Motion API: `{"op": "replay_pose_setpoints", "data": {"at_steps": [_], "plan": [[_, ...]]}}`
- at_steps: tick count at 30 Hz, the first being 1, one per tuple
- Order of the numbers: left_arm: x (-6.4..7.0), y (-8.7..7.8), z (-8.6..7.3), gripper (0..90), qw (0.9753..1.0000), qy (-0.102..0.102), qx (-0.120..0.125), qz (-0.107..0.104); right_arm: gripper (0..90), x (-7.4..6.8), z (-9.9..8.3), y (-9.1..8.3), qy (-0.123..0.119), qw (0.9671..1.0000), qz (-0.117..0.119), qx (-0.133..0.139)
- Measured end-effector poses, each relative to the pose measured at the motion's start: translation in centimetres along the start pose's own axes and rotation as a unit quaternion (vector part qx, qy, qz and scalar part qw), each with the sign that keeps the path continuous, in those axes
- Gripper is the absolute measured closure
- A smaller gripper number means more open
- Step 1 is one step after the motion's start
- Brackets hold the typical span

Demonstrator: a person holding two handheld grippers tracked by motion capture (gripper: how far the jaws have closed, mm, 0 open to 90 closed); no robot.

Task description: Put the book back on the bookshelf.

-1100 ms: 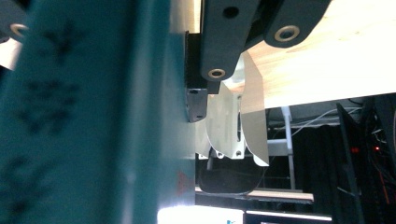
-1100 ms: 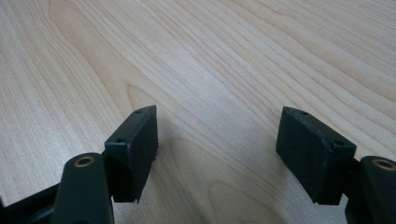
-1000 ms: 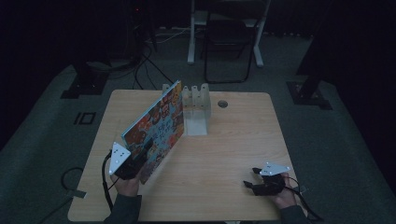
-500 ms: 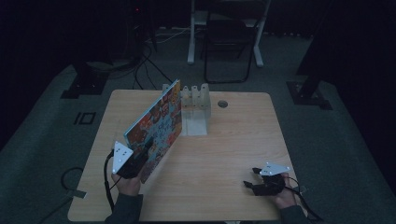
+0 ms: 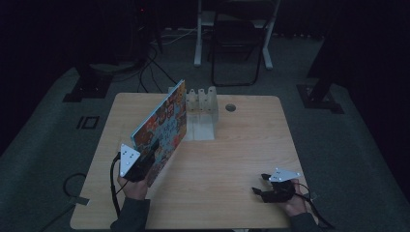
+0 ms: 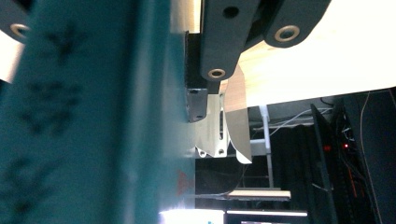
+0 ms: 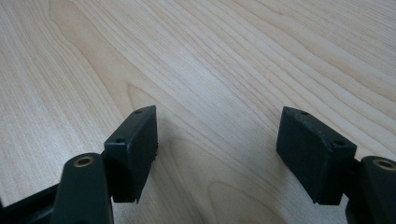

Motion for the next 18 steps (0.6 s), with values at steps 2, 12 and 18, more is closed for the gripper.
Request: {"op": "replay_pose_setpoints", "data": {"at_steps": [2, 12, 18], "plan": [[0.1, 0.3, 0.0, 81.4, 1.0000, 0.000, -0.001, 0.001, 28.7, 0.0, 0.0, 0.0, 0.000, 1.0000, 0.000, 0.000], [-0.1, 0.9, -0.2, 81.3, 0.9999, 0.000, -0.007, 0.010, 28.6, 0.0, 0.0, 0.0, -0.001, 1.0000, 0.000, 0.000], [-0.3, 1.2, -0.3, 81.4, 0.9998, -0.006, -0.006, 0.019, 28.5, 0.0, 0.0, 0.0, -0.001, 1.0000, 0.000, 0.000]]}}
Point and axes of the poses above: each handheld gripper's, and its own axes: y roughly forward along the jaws, z roughly out of its top, x roughly to its right, the point moved 5 cm from there along y, roughly forward along the jaws, and after that the axes turned 8 degrees about -y, right-handed, at the moved point
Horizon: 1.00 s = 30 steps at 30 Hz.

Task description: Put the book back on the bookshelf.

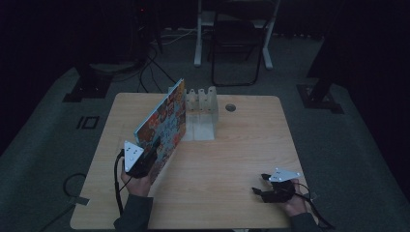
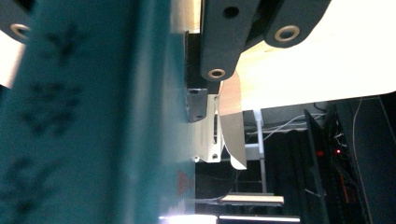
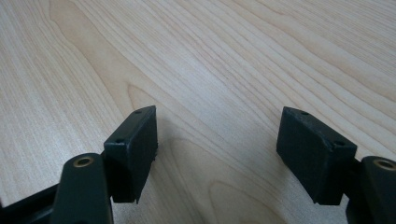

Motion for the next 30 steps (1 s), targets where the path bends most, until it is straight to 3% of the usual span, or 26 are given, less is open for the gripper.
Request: {"op": "replay_pose_setpoints", "data": {"at_steps": [21, 30], "plan": [[0.3, 1.6, 0.2, 81.3, 0.9997, -0.016, 0.009, 0.019, 28.4, 0.0, 0.0, 0.0, 0.001, 1.0000, 0.001, 0.000], [0.5, 2.3, 0.1, 81.3, 0.9994, -0.012, 0.010, 0.031, 28.2, 0.0, 0.0, 0.0, 0.002, 1.0000, 0.001, 0.001]]}}
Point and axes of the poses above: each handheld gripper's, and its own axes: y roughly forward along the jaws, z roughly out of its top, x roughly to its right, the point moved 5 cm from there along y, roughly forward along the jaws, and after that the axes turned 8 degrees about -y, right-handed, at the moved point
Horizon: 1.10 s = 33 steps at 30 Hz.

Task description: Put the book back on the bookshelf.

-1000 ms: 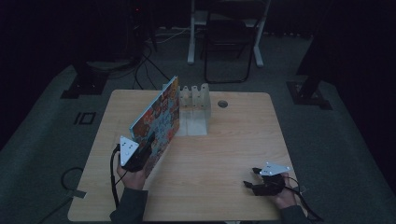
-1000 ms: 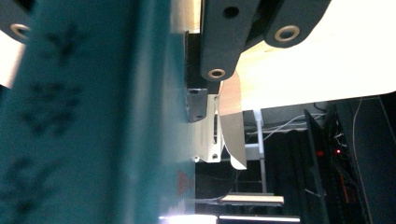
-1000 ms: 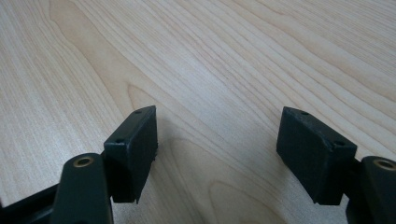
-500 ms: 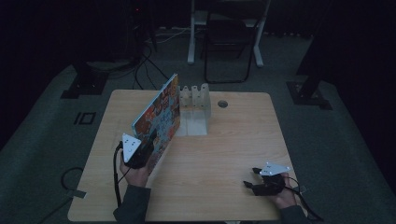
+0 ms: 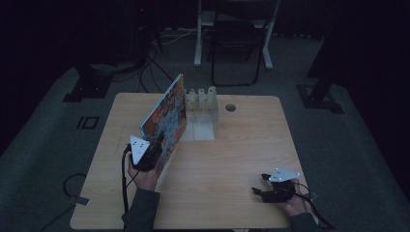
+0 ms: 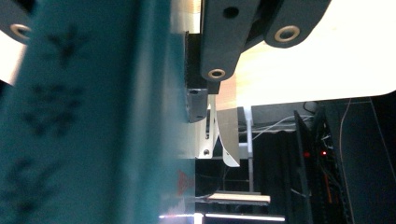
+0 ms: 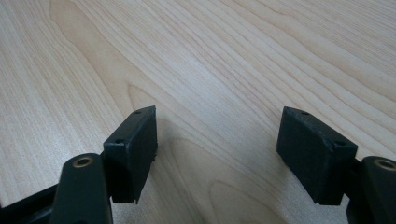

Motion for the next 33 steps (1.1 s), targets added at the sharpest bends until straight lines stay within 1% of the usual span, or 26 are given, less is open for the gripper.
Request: {"op": "replay_pose_setpoints", "data": {"at_steps": [4, 8, 11, 13, 20, 33], "plan": [[0.0, 0.4, 0.0, 81.3, 1.0000, 0.003, 0.000, 0.008, 28.0, 0.0, 0.0, 0.0, 0.000, 1.0000, 0.001, 0.000], [-0.2, 0.8, 0.0, 81.3, 0.9999, -0.003, -0.001, 0.012, 27.8, 0.0, 0.0, 0.0, 0.000, 1.0000, 0.001, 0.000], [-0.1, 1.0, 0.0, 81.3, 0.9999, -0.002, -0.001, 0.013, 27.8, 0.0, 0.0, 0.0, -0.001, 1.0000, 0.001, -0.001], [0.0, 1.1, 0.1, 81.3, 0.9999, -0.004, 0.004, 0.014, 27.7, 0.0, 0.0, 0.0, -0.001, 1.0000, 0.001, 0.000], [0.1, 1.4, 0.3, 81.3, 0.9998, -0.001, 0.010, 0.018, 27.7, 0.0, 0.0, 0.0, -0.003, 1.0000, 0.001, -0.001], [0.2, 2.5, 0.1, 81.3, 0.9996, 0.004, 0.010, 0.026, 27.7, 0.0, 0.0, 0.0, 0.000, 1.0000, 0.002, -0.001]]}}
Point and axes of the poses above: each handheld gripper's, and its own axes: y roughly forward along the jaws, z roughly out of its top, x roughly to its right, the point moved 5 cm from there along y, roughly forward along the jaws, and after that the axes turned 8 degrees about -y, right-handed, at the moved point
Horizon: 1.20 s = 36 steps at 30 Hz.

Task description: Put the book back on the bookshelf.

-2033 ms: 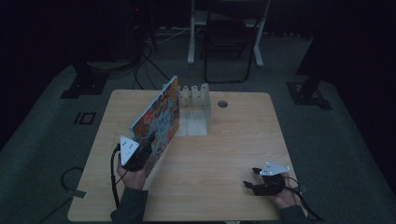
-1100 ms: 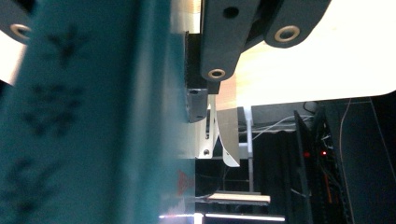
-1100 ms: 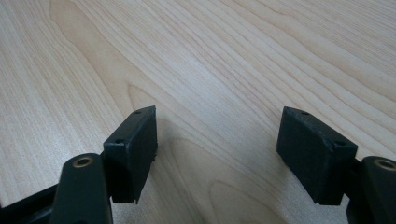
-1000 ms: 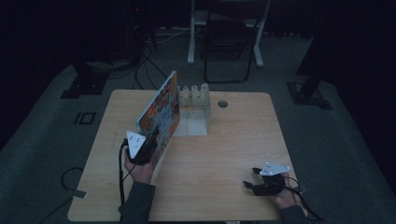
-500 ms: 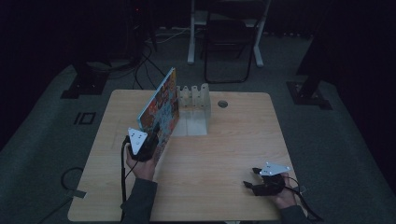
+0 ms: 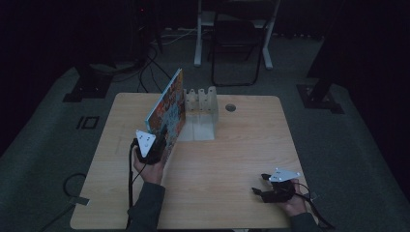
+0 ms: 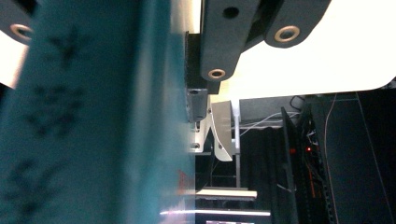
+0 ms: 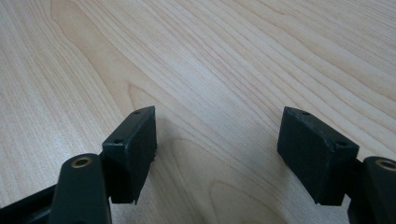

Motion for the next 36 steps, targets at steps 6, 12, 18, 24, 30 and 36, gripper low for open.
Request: {"op": "replay_pose_setpoints", "data": {"at_steps": [6, 12, 18, 24, 30, 36], "plan": [[-0.1, 0.5, -0.1, 81.3, 1.0000, -0.003, -0.001, -0.002, 27.7, 0.0, 0.0, 0.0, 0.003, 1.0000, 0.001, 0.001], [-0.2, 0.8, -0.2, 81.3, 1.0000, -0.004, -0.003, 0.003, 27.7, 0.0, 0.0, 0.0, 0.003, 1.0000, 0.001, 0.001], [-0.5, 1.0, -0.3, 81.3, 0.9999, -0.005, -0.005, 0.008, 27.7, 0.1, 0.0, 0.0, 0.003, 1.0000, 0.002, 0.001], [-0.6, 1.2, -0.1, 81.3, 0.9999, -0.003, -0.001, 0.010, 27.6, 0.1, 0.0, 0.0, 0.002, 1.0000, 0.003, 0.001], [-0.5, 1.4, -0.1, 81.3, 1.0000, -0.001, 0.002, 0.009, 27.5, 0.1, 0.1, 0.1, 0.002, 1.0000, 0.003, 0.001], [-0.4, 1.7, -0.3, 81.3, 1.0000, 0.002, -0.002, 0.009, 27.5, 0.1, 0.1, 0.1, 0.002, 1.0000, 0.003, 0.001]]}}
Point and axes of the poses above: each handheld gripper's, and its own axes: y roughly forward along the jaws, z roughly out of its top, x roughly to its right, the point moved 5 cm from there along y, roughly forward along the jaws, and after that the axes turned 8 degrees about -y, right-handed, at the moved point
